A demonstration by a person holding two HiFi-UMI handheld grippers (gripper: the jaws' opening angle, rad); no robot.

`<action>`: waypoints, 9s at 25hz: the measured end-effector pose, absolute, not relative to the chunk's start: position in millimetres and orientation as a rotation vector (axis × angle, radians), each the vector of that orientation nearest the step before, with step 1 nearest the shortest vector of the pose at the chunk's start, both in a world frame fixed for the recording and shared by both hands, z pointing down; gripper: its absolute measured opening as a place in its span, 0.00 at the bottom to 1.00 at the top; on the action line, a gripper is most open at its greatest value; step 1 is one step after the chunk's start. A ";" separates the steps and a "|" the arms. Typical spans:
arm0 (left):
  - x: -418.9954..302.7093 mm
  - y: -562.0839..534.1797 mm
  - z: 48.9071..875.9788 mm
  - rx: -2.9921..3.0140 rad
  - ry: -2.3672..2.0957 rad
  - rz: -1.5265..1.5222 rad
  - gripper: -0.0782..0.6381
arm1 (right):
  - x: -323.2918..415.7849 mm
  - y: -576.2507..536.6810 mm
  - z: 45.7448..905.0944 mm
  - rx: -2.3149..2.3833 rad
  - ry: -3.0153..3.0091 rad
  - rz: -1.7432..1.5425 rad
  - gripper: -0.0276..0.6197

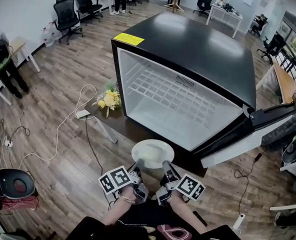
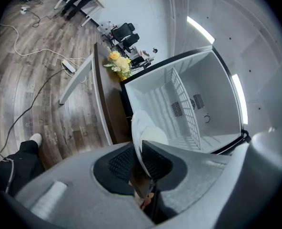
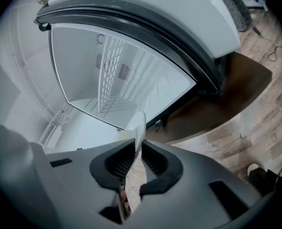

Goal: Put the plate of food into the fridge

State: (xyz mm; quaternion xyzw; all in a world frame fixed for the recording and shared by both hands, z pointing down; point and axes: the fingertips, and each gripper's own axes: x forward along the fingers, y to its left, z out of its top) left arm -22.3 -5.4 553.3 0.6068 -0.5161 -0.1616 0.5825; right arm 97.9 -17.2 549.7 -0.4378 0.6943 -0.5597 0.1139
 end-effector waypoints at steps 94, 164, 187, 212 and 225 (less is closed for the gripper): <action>-49.5 -231.8 584.2 1.576 -1.203 -0.079 0.21 | 73.2 -221.5 590.2 -1.740 1.868 -1.546 0.16; -53.3 -250.2 590.1 1.743 -1.335 0.438 0.30 | 84.5 -246.9 587.8 -2.096 2.043 -1.422 0.32; -44.3 -214.4 541.4 2.029 -1.199 0.365 0.40 | 75.7 -193.8 549.1 -1.932 2.280 -1.182 0.48; -31.2 -114.6 487.5 2.361 -1.027 0.168 0.36 | 65.6 -93.5 505.4 -2.062 2.330 -0.750 0.27; -43.5 -84.2 503.4 2.432 -1.098 0.277 0.19 | 48.7 -67.3 509.3 -2.111 2.397 -0.639 0.06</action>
